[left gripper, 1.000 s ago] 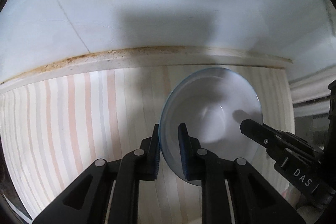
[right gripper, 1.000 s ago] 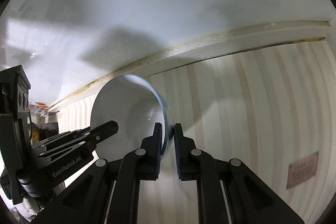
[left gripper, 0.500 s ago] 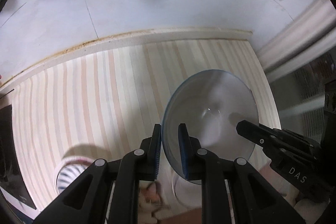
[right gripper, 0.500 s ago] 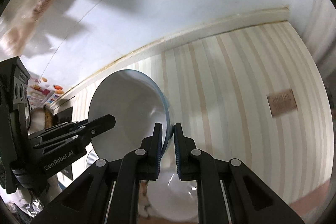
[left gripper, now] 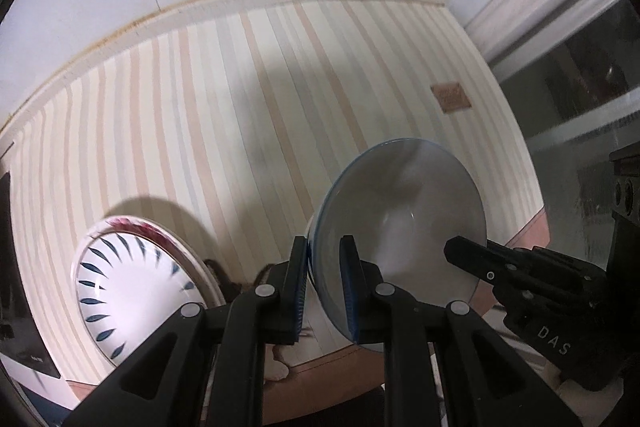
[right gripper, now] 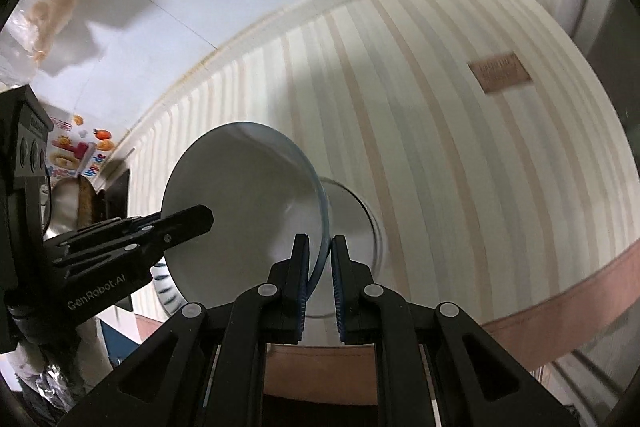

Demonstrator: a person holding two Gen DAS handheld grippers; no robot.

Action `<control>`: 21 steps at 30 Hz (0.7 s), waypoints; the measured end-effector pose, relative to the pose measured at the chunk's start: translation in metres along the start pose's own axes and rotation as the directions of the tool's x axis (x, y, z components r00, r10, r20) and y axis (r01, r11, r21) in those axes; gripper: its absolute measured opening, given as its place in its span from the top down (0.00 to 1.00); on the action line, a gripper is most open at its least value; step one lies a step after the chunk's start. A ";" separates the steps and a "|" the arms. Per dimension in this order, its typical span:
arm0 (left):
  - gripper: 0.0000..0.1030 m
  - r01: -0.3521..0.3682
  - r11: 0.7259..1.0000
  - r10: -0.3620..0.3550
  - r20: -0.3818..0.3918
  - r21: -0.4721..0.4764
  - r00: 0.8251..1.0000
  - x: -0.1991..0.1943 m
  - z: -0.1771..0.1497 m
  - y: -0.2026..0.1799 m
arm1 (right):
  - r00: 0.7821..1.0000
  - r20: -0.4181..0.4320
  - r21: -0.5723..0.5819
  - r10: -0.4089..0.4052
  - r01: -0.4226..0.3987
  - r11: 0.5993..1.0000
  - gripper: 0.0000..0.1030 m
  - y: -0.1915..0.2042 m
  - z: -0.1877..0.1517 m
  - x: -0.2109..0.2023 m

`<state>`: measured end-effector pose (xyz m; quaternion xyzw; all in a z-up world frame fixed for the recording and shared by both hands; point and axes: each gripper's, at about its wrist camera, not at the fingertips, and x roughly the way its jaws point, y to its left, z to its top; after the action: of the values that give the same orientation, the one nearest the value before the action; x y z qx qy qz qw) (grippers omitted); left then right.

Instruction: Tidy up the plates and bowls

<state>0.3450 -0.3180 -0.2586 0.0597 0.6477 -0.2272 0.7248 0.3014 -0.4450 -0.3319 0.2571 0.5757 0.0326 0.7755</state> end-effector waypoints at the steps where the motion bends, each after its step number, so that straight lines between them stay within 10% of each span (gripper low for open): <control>1: 0.86 -0.004 1.000 0.004 -0.010 0.006 1.000 0.005 -0.001 -0.001 | 1.000 -0.005 0.003 -0.004 0.004 1.000 0.88 -0.002 -0.002 0.002; 21: 0.87 -0.059 0.997 0.063 -0.103 0.041 0.993 0.046 -0.006 -0.006 | 0.995 -0.086 0.019 -0.058 0.060 0.998 0.87 -0.014 -0.001 0.032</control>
<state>0.3396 -0.3322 -0.3024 0.1050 0.6781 -0.2139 0.6953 0.3080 -0.4461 -0.3663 0.2469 0.6159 0.0144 0.7480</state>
